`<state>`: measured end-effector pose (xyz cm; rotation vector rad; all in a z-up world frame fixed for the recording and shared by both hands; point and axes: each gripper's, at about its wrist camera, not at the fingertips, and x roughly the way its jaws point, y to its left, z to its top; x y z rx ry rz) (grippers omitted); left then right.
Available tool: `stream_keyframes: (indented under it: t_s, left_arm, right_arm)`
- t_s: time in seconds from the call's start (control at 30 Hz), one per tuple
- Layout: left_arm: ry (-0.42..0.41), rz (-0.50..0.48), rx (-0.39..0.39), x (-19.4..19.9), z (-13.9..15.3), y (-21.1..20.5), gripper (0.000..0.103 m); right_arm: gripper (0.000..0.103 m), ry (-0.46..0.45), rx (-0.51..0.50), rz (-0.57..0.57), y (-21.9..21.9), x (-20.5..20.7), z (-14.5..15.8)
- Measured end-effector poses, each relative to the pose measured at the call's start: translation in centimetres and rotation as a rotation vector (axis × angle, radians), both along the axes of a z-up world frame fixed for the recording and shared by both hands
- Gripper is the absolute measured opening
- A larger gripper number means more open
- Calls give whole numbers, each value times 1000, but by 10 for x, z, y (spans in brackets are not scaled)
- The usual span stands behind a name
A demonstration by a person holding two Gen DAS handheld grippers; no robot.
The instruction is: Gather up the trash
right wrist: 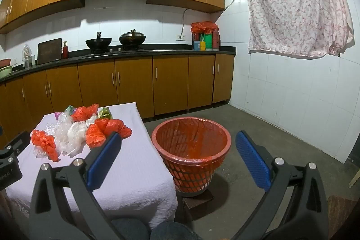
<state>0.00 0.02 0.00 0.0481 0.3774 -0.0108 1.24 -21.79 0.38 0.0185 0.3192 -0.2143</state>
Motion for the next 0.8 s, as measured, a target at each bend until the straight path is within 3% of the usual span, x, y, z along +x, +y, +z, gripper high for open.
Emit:
stream_keyframes:
  t_s: [0.8]
  left_arm:
    - [-3, -1, 4, 0, 0, 0, 101]
  right_arm:
    - [99, 1, -1, 0, 1, 1, 1]
